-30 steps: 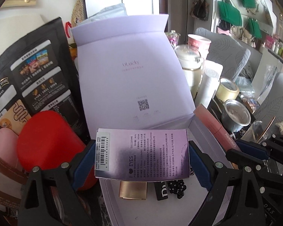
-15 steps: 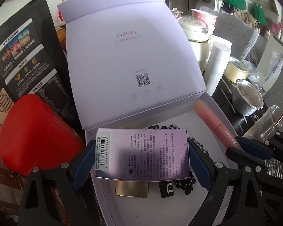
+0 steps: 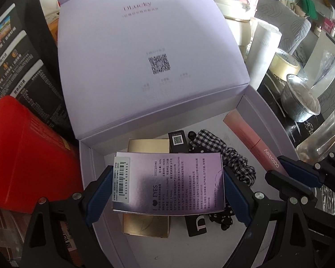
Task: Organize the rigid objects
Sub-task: 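Lower both tools into the white box and open them to release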
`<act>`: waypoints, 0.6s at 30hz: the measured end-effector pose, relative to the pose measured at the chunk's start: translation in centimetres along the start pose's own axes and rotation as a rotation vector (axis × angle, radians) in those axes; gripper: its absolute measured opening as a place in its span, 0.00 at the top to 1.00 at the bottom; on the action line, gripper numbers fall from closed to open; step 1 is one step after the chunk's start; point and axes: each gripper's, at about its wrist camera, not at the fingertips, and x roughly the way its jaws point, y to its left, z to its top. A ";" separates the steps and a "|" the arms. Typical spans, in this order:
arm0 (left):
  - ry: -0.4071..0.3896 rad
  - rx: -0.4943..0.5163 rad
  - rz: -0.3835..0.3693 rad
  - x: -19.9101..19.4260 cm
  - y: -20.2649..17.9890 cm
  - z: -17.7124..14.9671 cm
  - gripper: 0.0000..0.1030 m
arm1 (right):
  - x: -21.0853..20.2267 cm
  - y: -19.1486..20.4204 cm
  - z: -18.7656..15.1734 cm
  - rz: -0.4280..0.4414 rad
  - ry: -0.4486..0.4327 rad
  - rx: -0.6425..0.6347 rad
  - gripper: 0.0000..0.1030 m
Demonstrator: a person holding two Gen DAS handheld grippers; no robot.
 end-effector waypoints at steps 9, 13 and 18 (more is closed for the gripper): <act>0.023 0.017 0.001 0.9 -0.3 0.0 0.09 | 1.2 0.1 -0.2 0.006 0.033 -0.001 0.87; 0.031 0.020 0.007 1.7 -0.9 0.5 0.09 | 1.5 0.1 -0.1 0.007 0.039 0.000 0.87; 0.033 0.010 0.006 2.1 -1.3 0.9 0.09 | 1.5 0.1 -0.1 0.002 0.040 -0.005 0.87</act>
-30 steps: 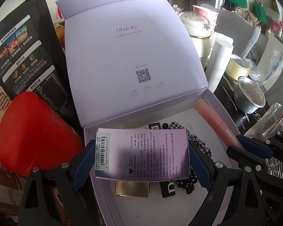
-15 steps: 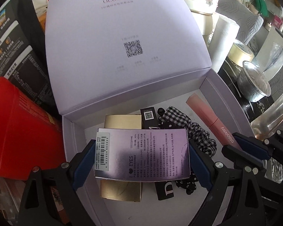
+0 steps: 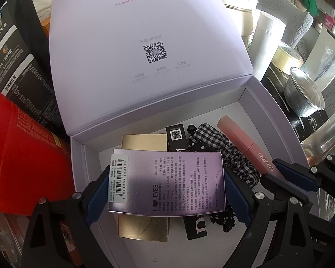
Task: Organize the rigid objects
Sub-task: 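Lower both tools into the white box and open them to release, then withdraw both tools up out of the white box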
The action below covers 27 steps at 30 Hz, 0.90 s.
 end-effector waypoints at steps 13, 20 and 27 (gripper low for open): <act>-0.003 0.012 0.055 -0.6 -0.3 0.2 0.09 | -1.8 0.0 0.1 -0.052 -0.035 -0.004 0.75; -0.017 0.011 0.064 -1.5 -0.4 0.2 0.09 | -3.4 -0.2 0.3 -0.063 -0.070 -0.003 0.75; -0.036 0.004 0.064 -2.6 0.1 0.2 0.09 | -4.9 -0.3 0.4 -0.079 -0.106 0.002 0.74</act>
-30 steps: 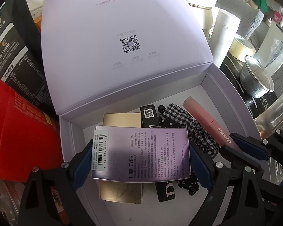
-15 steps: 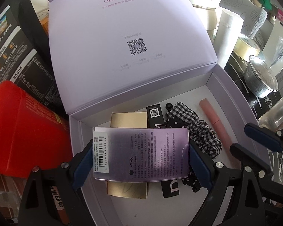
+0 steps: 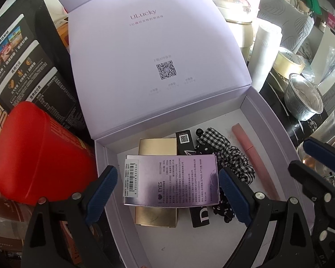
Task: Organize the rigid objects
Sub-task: 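Withdraw both tools up out of the white box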
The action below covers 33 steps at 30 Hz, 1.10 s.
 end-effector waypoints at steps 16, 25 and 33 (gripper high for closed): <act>-0.082 -0.040 -0.029 -4.6 1.0 -0.1 0.09 | -4.9 0.1 0.6 -0.023 -0.080 -0.001 0.74; -0.167 -0.042 -0.028 -10.2 1.0 -0.6 0.09 | -8.6 0.4 0.4 -0.030 -0.137 0.006 0.74; -0.228 -0.057 -0.031 -13.9 1.1 -1.9 0.09 | -11.9 0.4 -0.1 -0.030 -0.186 0.020 0.74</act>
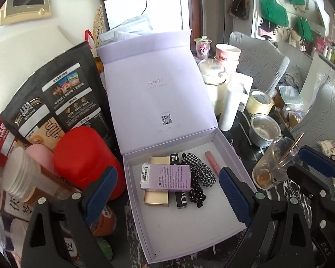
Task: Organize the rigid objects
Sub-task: 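Withdraw both tools up out of the white box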
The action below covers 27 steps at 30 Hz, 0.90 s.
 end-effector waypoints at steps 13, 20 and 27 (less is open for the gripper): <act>-0.067 -0.016 -0.016 -5.7 -0.5 -2.4 0.09 | -4.9 0.8 -1.4 -0.002 -0.045 0.002 0.70; -0.084 -0.034 -0.028 -7.8 -0.3 -4.4 0.09 | -7.0 1.3 -2.7 0.003 -0.056 0.014 0.66; -0.089 -0.036 -0.033 -9.4 -0.4 -6.8 0.09 | -8.8 1.8 -4.8 0.002 -0.056 0.029 0.66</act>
